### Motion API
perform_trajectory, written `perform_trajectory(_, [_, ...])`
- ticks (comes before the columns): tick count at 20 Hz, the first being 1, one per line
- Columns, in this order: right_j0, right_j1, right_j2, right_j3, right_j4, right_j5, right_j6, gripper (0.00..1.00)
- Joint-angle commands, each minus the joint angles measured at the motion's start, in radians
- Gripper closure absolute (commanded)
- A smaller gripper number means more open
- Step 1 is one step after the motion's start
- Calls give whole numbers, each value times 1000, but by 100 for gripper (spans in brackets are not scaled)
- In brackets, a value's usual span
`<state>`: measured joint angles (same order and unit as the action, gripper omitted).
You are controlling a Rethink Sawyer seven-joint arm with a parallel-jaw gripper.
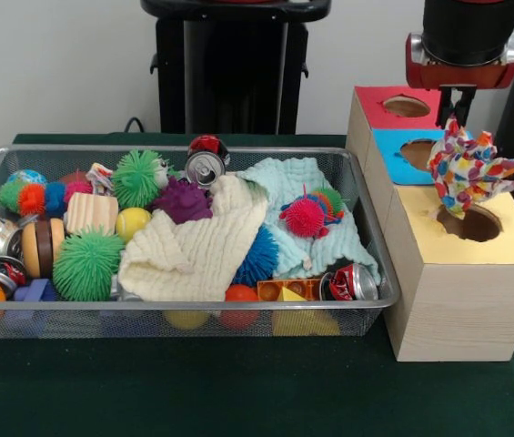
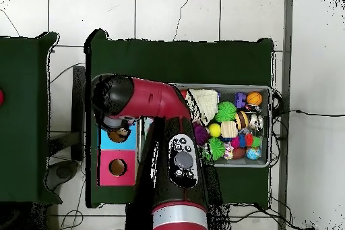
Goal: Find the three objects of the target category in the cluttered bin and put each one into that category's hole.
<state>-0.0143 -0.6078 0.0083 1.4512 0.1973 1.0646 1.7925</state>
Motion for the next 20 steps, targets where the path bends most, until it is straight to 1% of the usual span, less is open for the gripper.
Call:
perform_trajectory(1, [7,41,58,-66,-20,118,130,100])
perform_trajectory(4, [13,53,55,-101,-28,170,138,100])
perform_trajectory(5, [18,33,52,-75,-23,164,138,100])
perform_trajectory(10, [24,22,45,-84,-28,205,140,100])
perform_trajectory(13, [33,-2,39,-91,-29,246,148,100])
perform_trajectory(15, [40,-33,35,-78,-24,270,152,100])
perform_trajectory(16, [39,-24,36,-95,-27,282,154,100])
perform_trajectory(18, [42,-38,34,-88,-27,294,154,100])
perform_trajectory(20, [47,-35,29,-114,-38,311,160,100])
